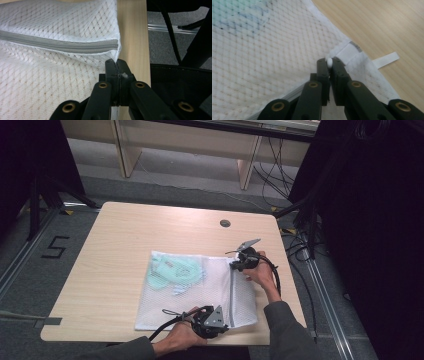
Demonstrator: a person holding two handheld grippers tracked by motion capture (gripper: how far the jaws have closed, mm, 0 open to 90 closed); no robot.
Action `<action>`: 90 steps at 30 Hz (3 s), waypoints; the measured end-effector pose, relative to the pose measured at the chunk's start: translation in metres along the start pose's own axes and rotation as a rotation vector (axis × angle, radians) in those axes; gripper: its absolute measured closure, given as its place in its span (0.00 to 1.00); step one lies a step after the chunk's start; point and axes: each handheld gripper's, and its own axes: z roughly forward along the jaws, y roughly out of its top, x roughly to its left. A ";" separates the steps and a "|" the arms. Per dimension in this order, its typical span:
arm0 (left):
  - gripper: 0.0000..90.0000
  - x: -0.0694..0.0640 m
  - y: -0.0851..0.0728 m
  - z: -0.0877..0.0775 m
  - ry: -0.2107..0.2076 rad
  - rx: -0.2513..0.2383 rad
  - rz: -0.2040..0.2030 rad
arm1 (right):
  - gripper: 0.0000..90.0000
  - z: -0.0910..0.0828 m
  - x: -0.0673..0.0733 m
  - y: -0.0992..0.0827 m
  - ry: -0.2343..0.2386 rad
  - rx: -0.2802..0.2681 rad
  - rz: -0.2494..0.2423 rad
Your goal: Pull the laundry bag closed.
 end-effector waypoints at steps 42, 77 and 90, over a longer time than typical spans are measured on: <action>0.99 0.005 0.001 -0.005 -0.020 -0.005 -0.038 | 0.96 0.005 -0.009 0.006 -0.030 -0.014 0.041; 0.65 0.016 0.005 -0.021 -0.026 -0.044 -0.111 | 0.72 -0.005 -0.004 0.009 -0.086 -0.052 0.085; 0.46 0.043 0.000 -0.060 0.102 -0.064 -0.159 | 0.56 -0.029 0.013 0.007 -0.080 -0.091 0.113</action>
